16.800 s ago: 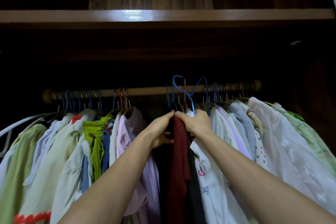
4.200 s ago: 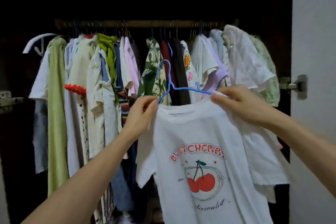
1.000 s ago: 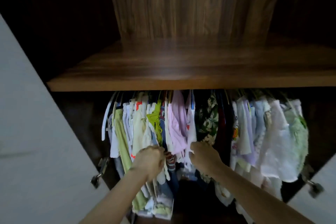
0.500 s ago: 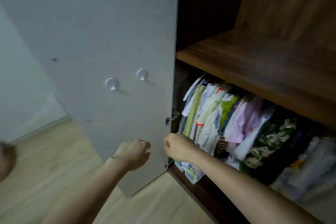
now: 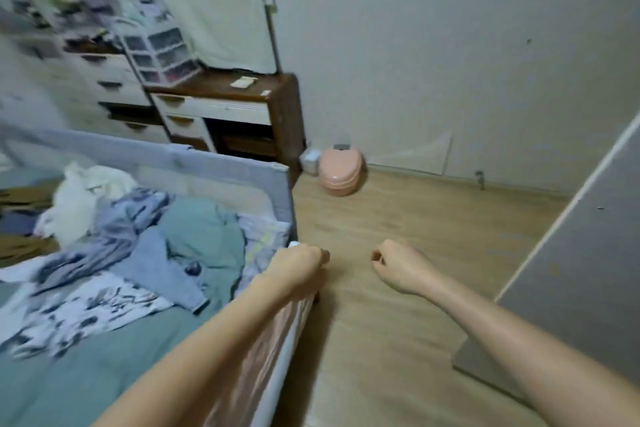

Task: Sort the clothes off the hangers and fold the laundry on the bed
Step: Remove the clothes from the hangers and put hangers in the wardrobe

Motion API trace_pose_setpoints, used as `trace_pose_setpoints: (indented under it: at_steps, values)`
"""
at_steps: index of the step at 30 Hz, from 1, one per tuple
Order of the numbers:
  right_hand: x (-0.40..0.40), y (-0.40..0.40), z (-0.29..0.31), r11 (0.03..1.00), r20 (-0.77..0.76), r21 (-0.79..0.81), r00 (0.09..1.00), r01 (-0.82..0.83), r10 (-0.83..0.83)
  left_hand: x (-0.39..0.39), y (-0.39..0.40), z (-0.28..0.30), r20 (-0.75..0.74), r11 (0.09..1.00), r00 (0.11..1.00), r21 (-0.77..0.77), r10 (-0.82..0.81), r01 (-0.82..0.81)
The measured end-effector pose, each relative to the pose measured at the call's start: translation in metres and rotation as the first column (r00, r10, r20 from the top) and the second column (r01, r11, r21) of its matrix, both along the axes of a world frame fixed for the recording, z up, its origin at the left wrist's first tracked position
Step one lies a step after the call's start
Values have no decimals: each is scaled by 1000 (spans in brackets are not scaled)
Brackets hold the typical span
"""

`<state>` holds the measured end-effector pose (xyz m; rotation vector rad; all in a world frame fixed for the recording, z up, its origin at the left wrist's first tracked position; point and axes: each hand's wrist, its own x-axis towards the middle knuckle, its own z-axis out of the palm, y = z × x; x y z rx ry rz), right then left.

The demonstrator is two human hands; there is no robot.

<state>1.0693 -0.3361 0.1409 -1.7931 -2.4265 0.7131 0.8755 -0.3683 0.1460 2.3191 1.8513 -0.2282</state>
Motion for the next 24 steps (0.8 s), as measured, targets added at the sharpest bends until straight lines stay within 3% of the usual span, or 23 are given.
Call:
trace_pose_setpoints:
  at_steps: [5, 9, 18, 24]
  values:
    - [-87, 20, -18, 987, -32, -8, 986, -162, 162, -92, -16, 6, -1, 982, 982, -7, 191, -191]
    - [-124, 68, -25, 964, -26, 14, 963, -266, 267, -125, 21, 4, -43, 967, 966, 2, 256, -256]
    - [-138, 268, -5, 903, 40, 152, 915, -402, 401, -121, 202, 7, 42, 908, 909, 51, 414, -416]
    - [-159, 401, 21, 851, 69, 148, 864, -503, 499, -130, 320, 22, 116, 871, 868, 41, 482, -489]
